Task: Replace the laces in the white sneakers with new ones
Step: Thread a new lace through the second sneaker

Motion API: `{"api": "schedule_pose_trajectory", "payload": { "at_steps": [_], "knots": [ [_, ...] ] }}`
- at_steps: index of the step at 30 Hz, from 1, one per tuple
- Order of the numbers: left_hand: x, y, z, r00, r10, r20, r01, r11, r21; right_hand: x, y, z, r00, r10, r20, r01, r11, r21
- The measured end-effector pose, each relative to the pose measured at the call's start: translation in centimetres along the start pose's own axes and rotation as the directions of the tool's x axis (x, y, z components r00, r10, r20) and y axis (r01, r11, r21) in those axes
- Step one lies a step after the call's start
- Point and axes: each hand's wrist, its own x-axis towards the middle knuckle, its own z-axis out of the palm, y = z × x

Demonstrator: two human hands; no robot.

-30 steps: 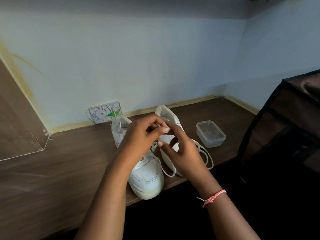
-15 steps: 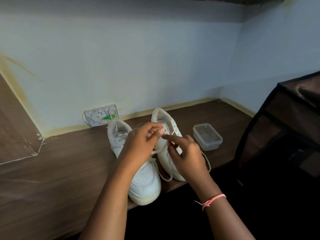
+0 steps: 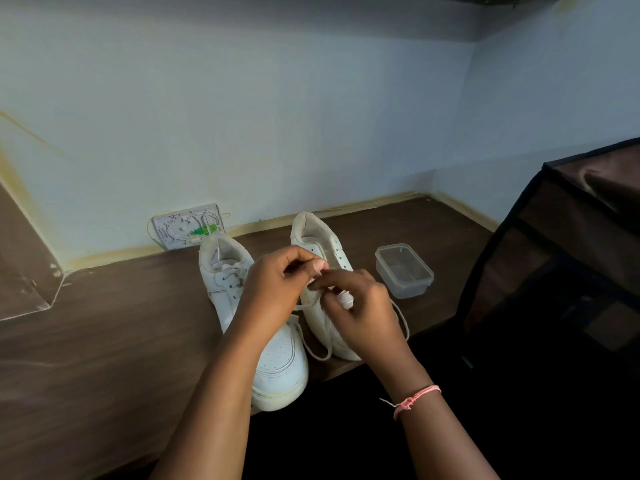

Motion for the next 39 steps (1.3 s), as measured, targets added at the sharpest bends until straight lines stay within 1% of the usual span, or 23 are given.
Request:
{"api": "schedule_pose_trajectory", "payload": {
  "at_steps": [1,2,4,6,10,13,18,21,23,25,26,27,28,29,30,32,34,35,37,39],
  "knots": [
    [0.1,0.0,0.2,1.0,0.0,-0.022,0.0,1.0,-0.023,0.1,-0.1,-0.2,0.998,0.053,-0.017,-0.051,0.993,0.102],
    [0.1,0.0,0.4,1.0,-0.008,-0.03,0.006,0.998,-0.065,0.3,-0.2,-0.4,0.996,0.076,-0.042,-0.068,0.983,0.173],
    [0.2,0.3,0.7,0.999,-0.036,-0.014,0.033,0.985,-0.17,0.6,-0.3,-0.6,0.993,0.079,-0.088,-0.058,0.973,0.221],
    [0.2,0.4,0.6,0.998,-0.059,0.004,0.058,0.974,-0.219,0.8,-0.2,-0.6,0.992,0.091,-0.088,-0.067,0.968,0.243],
    [0.3,0.8,0.2,0.994,-0.085,0.063,0.098,0.966,-0.241,0.9,0.3,-0.9,0.99,0.138,0.017,-0.136,0.934,0.33],
    [0.4,1.3,-0.1,0.991,-0.08,0.107,0.103,0.968,-0.23,1.0,0.2,-1.5,0.988,0.148,0.054,-0.157,0.9,0.407],
    [0.2,1.3,0.7,0.988,-0.101,0.12,0.13,0.956,-0.264,1.2,0.8,-2.0,0.984,0.176,0.02,-0.163,0.852,0.498],
    [0.2,1.4,1.3,0.99,-0.089,0.111,0.114,0.963,-0.245,1.5,0.9,-2.3,0.968,0.245,-0.06,-0.186,0.853,0.488],
    [0.3,1.3,1.5,0.992,-0.07,0.101,0.087,0.979,-0.183,1.7,1.3,-2.3,0.953,0.273,-0.133,-0.188,0.874,0.448],
    [0.6,0.9,1.8,0.998,-0.043,0.055,0.049,0.991,-0.124,1.7,1.7,-1.9,0.946,0.27,-0.181,-0.196,0.917,0.347],
    [0.8,0.3,1.9,1.0,-0.013,-0.008,0.013,0.999,-0.043,1.6,2.0,-1.7,0.935,0.29,-0.205,-0.229,0.933,0.276],
    [0.9,-0.2,2.1,0.995,0.044,-0.095,-0.035,0.995,0.095,1.5,2.3,-1.5,0.916,0.323,-0.237,-0.282,0.94,0.193],
    [1.1,-0.7,2.2,0.977,0.12,-0.176,-0.071,0.962,0.263,1.3,2.7,-1.4,0.891,0.36,-0.275,-0.348,0.933,0.092],
    [1.0,-0.9,2.4,0.956,0.182,-0.228,-0.082,0.917,0.391,1.0,3.1,-1.3,0.869,0.392,-0.302,-0.414,0.91,-0.008],
    [1.0,-0.9,2.7,0.946,0.206,-0.25,-0.07,0.883,0.464,0.8,3.7,-1.1,0.859,0.41,-0.306,-0.451,0.889,-0.076],
    [1.0,-1.0,3.2,0.954,0.181,-0.24,-0.03,0.851,0.524,0.6,4.5,-0.6,0.872,0.424,-0.246,-0.461,0.88,-0.116],
    [0.9,-1.0,4.0,0.962,0.164,-0.219,-0.022,0.843,0.538,0.7,4.7,-0.2,0.892,0.401,-0.207,-0.432,0.893,-0.129],
    [1.0,-1.2,4.4,0.965,0.163,-0.204,-0.032,0.85,0.526,0.9,4.8,-0.1,0.906,0.372,-0.2,-0.404,0.902,-0.153],
    [1.0,-1.4,4.7,0.972,0.143,-0.186,-0.036,0.874,0.485,1.1,4.9,0.0,0.935,0.29,-0.205,-0.338,0.904,-0.262],
    [1.1,-1.5,4.8,0.977,0.12,-0.176,-0.019,0.874,0.486,1.1,4.9,0.1,0.949,0.216,-0.228,-0.29,0.884,-0.368]
  ]
}}
